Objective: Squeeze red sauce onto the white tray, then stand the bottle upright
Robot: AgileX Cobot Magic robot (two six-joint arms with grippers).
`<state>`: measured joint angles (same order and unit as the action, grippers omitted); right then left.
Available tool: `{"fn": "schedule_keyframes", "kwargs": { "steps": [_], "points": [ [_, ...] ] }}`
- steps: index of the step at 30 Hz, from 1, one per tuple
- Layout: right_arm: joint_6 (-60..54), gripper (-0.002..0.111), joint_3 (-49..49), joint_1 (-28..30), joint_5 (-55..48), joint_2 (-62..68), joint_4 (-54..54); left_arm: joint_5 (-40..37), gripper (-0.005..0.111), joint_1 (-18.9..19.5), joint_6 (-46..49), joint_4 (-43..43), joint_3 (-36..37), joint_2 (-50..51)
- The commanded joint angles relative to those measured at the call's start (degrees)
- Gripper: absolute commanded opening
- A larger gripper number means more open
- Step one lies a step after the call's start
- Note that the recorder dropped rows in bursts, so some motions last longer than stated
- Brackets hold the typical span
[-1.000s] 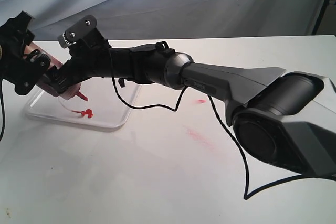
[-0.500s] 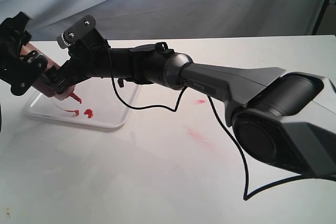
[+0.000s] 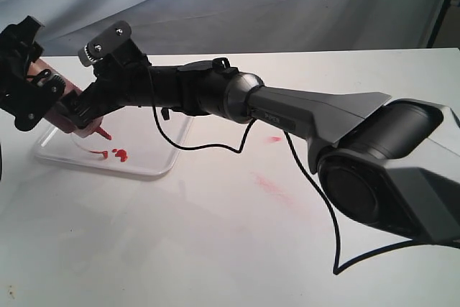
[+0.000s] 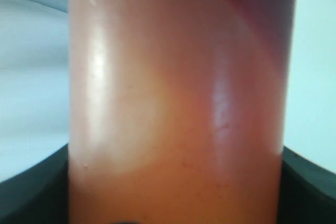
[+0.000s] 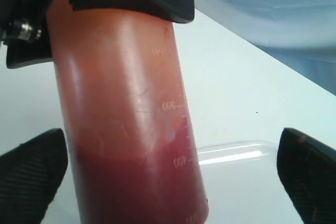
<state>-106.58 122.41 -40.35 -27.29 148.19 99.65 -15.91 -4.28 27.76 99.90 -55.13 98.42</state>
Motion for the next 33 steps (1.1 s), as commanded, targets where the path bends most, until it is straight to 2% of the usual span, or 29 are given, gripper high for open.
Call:
{"fn": "schedule_keyframes", "kwargs": {
  "steps": [1,13,18,23,33],
  "points": [
    [3.49,0.105,0.35,0.37,-0.02,-0.65,0.30,-0.82,0.000,-0.37,-0.54,0.05,-0.47,-1.04],
    [9.80,0.103,0.35,4.07,-4.08,-0.51,0.30,-0.36,0.000,-0.37,-0.54,0.05,-0.47,-1.04],
    [11.32,0.098,0.35,6.53,-12.11,-0.51,-2.11,-0.36,0.000,-0.37,-0.54,0.05,-0.47,-1.04],
    [14.05,0.098,0.35,6.68,-10.51,-0.51,-8.32,-0.36,0.000,-0.37,-0.54,0.05,-0.47,-1.04],
    [13.64,0.095,0.35,6.68,-9.83,-0.51,-6.61,-0.40,0.000,-0.37,-0.68,0.05,-0.47,-1.04]
  ]
}}
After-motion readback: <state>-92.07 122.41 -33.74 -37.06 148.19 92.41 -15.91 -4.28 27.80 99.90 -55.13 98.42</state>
